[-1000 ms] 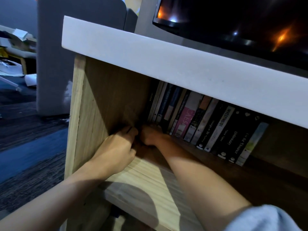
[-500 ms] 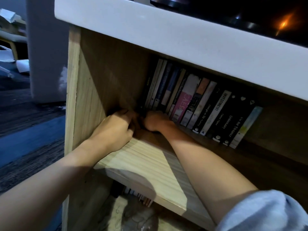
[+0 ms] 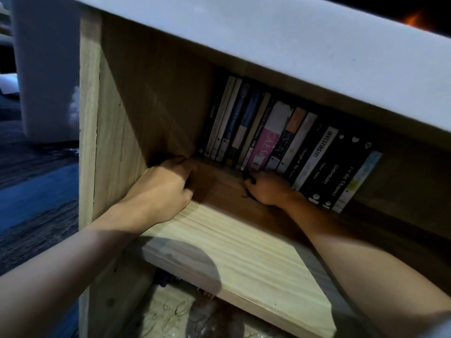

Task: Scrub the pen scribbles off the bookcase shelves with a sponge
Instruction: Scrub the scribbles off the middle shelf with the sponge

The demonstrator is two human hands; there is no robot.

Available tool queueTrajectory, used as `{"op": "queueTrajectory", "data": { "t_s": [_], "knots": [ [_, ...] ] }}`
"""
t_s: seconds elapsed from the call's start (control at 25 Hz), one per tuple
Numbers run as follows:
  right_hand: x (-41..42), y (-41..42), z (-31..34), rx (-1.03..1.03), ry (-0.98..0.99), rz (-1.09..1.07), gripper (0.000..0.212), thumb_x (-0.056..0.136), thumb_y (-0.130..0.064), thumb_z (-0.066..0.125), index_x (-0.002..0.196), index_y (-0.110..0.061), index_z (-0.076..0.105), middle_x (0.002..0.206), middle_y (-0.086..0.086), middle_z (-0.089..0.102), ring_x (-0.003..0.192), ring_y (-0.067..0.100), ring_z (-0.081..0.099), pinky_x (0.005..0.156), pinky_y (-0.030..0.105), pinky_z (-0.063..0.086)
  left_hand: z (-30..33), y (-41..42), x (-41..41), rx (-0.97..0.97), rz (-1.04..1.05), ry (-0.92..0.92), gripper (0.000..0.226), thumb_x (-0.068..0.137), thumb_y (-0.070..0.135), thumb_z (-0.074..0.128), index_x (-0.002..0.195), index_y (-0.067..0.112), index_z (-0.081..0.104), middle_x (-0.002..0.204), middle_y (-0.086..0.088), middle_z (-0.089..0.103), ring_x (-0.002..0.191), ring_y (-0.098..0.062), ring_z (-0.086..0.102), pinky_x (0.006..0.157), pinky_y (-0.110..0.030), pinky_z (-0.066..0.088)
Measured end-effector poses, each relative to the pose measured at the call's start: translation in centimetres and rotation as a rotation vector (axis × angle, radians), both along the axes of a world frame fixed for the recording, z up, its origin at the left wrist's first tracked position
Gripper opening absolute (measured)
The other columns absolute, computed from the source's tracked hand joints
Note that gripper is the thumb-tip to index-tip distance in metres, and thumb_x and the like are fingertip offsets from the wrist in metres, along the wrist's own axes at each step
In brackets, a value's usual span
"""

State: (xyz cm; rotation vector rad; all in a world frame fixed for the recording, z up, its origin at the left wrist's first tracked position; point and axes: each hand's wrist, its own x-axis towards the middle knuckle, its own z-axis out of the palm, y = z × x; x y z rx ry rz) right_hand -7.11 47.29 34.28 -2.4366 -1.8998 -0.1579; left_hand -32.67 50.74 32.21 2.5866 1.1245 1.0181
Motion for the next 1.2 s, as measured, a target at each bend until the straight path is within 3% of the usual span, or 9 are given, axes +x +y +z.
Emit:
{"op": "queueTrajectory", "data": {
  "t_s": [0.12, 0.28, 0.44, 0.64, 0.76, 0.88, 0.96, 1.04, 1.2],
  "knots": [
    [-0.2, 1.1, -0.1, -0.087, -0.048, -0.099, 0.04, 0.099, -0.039, 0.031, 0.119, -0.018, 0.058, 0.121, 0.013, 0.059, 0.107, 0.03, 0.055, 0.089, 0.035, 0.043, 0.1, 0.2, 0.1, -0.027, 0.017, 0.044, 0.034, 0.09, 0.027, 0.057, 0.123, 0.024, 0.052, 0.124, -0.008, 0.055, 0.101, -0.034, 0.058, 0.079, -0.033, 0.046],
    [-2.0, 1.3, -0.7, -0.076, 0.066, -0.015, 0.047, 0.1, -0.041, 0.032, 0.145, -0.028, 0.037, 0.152, 0.007, 0.035, 0.138, 0.032, 0.031, 0.114, 0.043, 0.026, -0.1, 0.2, -0.2, -0.062, 0.015, 0.043, 0.029, 0.089, 0.029, 0.057, 0.118, 0.026, 0.054, 0.121, -0.009, 0.058, 0.099, -0.035, 0.059, 0.078, -0.035, 0.049],
    [-1.6, -2.1, -0.2, -0.038, 0.129, 0.031, 0.044, 0.103, -0.039, 0.03, 0.146, -0.028, 0.036, 0.15, 0.005, 0.038, 0.135, 0.028, 0.037, 0.107, 0.033, 0.031, 0.1, 0.0, -0.1, -0.079, 0.0, 0.003, 0.023, 0.09, 0.025, 0.056, 0.113, 0.024, 0.058, 0.113, -0.012, 0.061, 0.092, -0.036, 0.06, 0.076, -0.037, 0.051],
    [2.1, -9.3, -0.8, 0.006, -0.08, -0.105, 0.044, 0.101, -0.046, 0.028, 0.141, -0.032, 0.039, 0.145, 0.002, 0.045, 0.127, 0.033, 0.042, 0.103, 0.04, 0.037, 0.3, -0.5, -0.2, -0.048, 0.022, 0.021, 0.026, 0.093, 0.024, 0.055, 0.118, 0.019, 0.058, 0.11, -0.018, 0.061, 0.092, -0.037, 0.059, 0.07, -0.033, 0.043],
    [5.6, -14.0, -0.7, 0.012, -0.157, -0.392, 0.045, 0.098, -0.051, 0.026, 0.129, -0.029, 0.05, 0.138, 0.009, 0.053, 0.124, 0.034, 0.047, 0.104, 0.045, 0.037, 0.3, -0.8, 0.1, -0.05, 0.058, 0.068, 0.027, 0.093, 0.026, 0.055, 0.119, 0.018, 0.056, 0.113, -0.019, 0.06, 0.095, -0.039, 0.059, 0.07, -0.032, 0.039],
    [6.5, -12.0, -0.7, -0.183, -0.063, -0.638, 0.05, 0.096, -0.045, 0.028, 0.136, -0.023, 0.047, 0.147, 0.012, 0.041, 0.136, 0.037, 0.032, 0.111, 0.055, 0.021, 0.4, -0.8, 0.0, -0.063, 0.084, 0.113, 0.03, 0.092, 0.027, 0.056, 0.12, 0.017, 0.055, 0.115, -0.019, 0.058, 0.097, -0.039, 0.058, 0.069, -0.033, 0.039],
    [4.4, -8.8, -1.3, -0.28, -0.025, -0.591, 0.063, 0.09, -0.047, 0.022, 0.143, -0.018, 0.04, 0.153, 0.013, 0.032, 0.141, 0.037, 0.026, 0.113, 0.059, 0.011, 0.4, -0.7, -0.1, -0.087, 0.085, 0.132, 0.028, 0.092, 0.027, 0.056, 0.118, 0.016, 0.055, 0.113, -0.02, 0.059, 0.094, -0.039, 0.059, 0.07, -0.034, 0.042],
    [-0.4, -6.4, -1.4, -0.182, -0.011, -0.425, 0.072, 0.082, -0.048, 0.02, 0.14, -0.012, 0.044, 0.15, 0.016, 0.037, 0.137, 0.037, 0.033, 0.112, 0.059, 0.016, 0.6, -1.0, -0.1, -0.103, 0.056, 0.082, 0.023, 0.094, 0.027, 0.053, 0.113, 0.014, 0.056, 0.108, -0.02, 0.06, 0.091, -0.038, 0.059, 0.073, -0.037, 0.046],
    [-14.5, -8.5, -0.7, 0.017, 0.096, 0.022, 0.042, 0.097, -0.032, 0.034, 0.127, -0.011, 0.054, 0.136, 0.009, 0.051, 0.124, 0.033, 0.045, 0.105, 0.05, 0.029, 1.6, -2.8, -0.6, -0.182, -0.047, -0.267, 0.033, 0.102, 0.021, 0.039, 0.072, 0.024, 0.051, 0.072, -0.002, 0.052, 0.07, -0.019, 0.048, 0.068, -0.034, 0.032]
  ]
}}
